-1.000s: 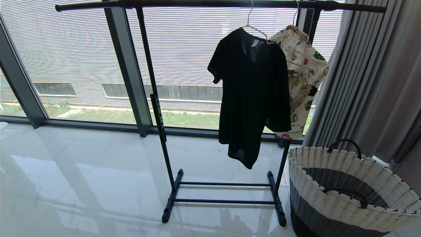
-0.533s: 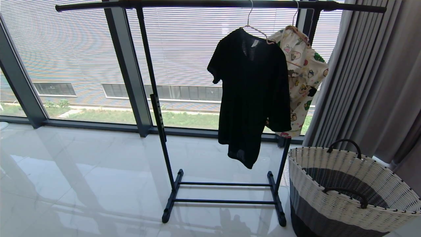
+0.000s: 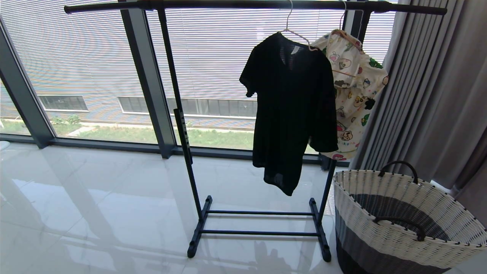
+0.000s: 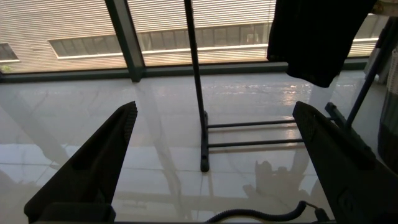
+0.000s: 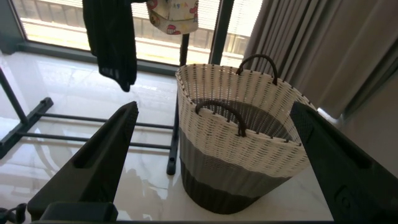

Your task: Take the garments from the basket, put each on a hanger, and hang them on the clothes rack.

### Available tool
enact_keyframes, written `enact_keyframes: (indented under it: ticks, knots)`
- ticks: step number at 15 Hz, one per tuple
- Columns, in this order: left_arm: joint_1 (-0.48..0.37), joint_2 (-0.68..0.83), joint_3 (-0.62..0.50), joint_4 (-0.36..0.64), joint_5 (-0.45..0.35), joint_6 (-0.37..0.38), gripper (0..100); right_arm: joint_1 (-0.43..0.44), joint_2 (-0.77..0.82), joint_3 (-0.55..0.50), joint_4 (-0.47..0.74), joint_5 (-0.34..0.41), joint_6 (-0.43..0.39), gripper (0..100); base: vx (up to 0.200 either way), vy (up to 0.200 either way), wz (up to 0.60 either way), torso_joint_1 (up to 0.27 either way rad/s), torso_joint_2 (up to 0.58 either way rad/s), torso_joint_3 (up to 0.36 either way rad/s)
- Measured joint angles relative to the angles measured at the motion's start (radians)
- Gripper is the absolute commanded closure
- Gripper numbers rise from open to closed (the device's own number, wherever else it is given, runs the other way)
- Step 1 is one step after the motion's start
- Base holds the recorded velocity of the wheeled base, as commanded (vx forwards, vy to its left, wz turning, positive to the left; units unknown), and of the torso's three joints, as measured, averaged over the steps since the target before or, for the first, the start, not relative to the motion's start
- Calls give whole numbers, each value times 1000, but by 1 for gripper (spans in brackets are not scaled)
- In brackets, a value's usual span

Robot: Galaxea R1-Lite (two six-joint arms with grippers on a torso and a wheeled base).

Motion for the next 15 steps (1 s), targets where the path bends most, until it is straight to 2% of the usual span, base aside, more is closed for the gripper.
enact_keyframes:
  ticks: [15]
  knots:
    - [0,-1,0,0,1,0,0,0,0,0,1,0,-1,0,0,0,0,0,0,0]
